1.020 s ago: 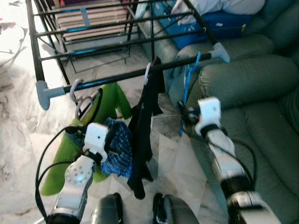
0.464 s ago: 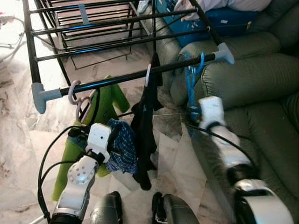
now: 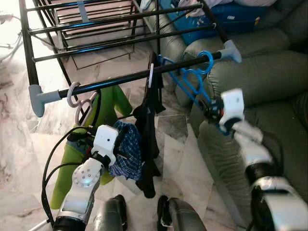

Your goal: Hang hanger

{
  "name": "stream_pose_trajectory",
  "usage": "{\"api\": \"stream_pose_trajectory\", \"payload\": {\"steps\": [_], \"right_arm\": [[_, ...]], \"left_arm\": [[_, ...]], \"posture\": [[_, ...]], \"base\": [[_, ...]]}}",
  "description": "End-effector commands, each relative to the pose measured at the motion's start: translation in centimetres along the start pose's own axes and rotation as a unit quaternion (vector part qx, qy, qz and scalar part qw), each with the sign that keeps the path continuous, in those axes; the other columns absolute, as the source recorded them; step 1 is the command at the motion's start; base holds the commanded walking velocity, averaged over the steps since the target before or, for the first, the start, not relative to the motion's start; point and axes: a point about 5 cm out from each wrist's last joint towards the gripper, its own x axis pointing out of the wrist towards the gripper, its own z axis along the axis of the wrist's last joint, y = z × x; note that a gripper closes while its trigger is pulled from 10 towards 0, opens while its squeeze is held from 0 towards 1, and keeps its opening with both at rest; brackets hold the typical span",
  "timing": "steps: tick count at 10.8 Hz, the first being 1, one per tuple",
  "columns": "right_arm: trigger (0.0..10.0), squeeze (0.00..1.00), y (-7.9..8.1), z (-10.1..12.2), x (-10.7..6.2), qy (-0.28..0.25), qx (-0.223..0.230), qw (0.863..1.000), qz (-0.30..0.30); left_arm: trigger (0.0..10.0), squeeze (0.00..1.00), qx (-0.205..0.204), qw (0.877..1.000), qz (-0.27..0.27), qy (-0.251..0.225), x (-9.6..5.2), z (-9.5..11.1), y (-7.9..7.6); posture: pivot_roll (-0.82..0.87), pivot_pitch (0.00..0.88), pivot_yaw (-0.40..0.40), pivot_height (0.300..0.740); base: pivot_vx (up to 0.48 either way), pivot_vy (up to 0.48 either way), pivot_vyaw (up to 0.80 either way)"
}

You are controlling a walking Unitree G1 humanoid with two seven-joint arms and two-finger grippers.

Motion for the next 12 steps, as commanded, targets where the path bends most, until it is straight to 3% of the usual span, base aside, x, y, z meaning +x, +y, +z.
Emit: {"api": "stream_pose_trajectory", "payload": {"steps": [1,3,4,5,8,12], "right_arm": [[10.0,0.0,-0.5,-0.4,-0.2,0.019,-0.011,0.999,0.027],[10.0,0.0,-1.1,0.3,0.4,0.05,-0.054,0.994,0.083],[3.6,0.0,-1.5,0.8,0.6,0.079,-0.078,0.986,0.124],[0.0,0.0,-1.9,1.2,0.6,0.096,-0.096,0.979,0.151],[0.0,0.0,-2.8,2.3,0.6,0.107,-0.122,0.971,0.178],[0.0,0.0,-4.3,2.8,0.0,0.107,-0.118,0.971,0.18]], "left_arm": [[10.0,0.0,0.001,1.0,-0.003,0.012,-0.4,-0.5,-0.2],[10.0,0.0,0.002,1.0,-0.004,0.014,-0.3,-0.5,-0.4],[10.0,0.0,0.003,1.0,-0.003,0.014,-0.2,-0.5,-0.5],[10.0,0.0,0.004,1.0,-0.002,0.016,-0.2,-0.5,-0.6],[10.0,0.0,0.001,1.0,-0.009,0.022,-0.4,-0.8,-1.0],[10.0,0.0,0.003,0.999,-0.023,0.027,-0.2,-0.9,-1.5]], "posture": [[0.01,0.227,-0.063,0.74],[0.02,0.227,-0.07,0.74],[0.02,0.225,-0.079,0.74],[0.03,0.225,-0.082,0.74],[0.02,0.23,-0.086,0.74],[0.0,0.235,-0.078,0.74]], "base": [[0.0,0.0,0.0],[0.0,0.0,0.0],[0.0,0.0,0.0],[0.0,0.0,0.0],[0.0,0.0,0.0],[0.0,0.0,0.0]]}}
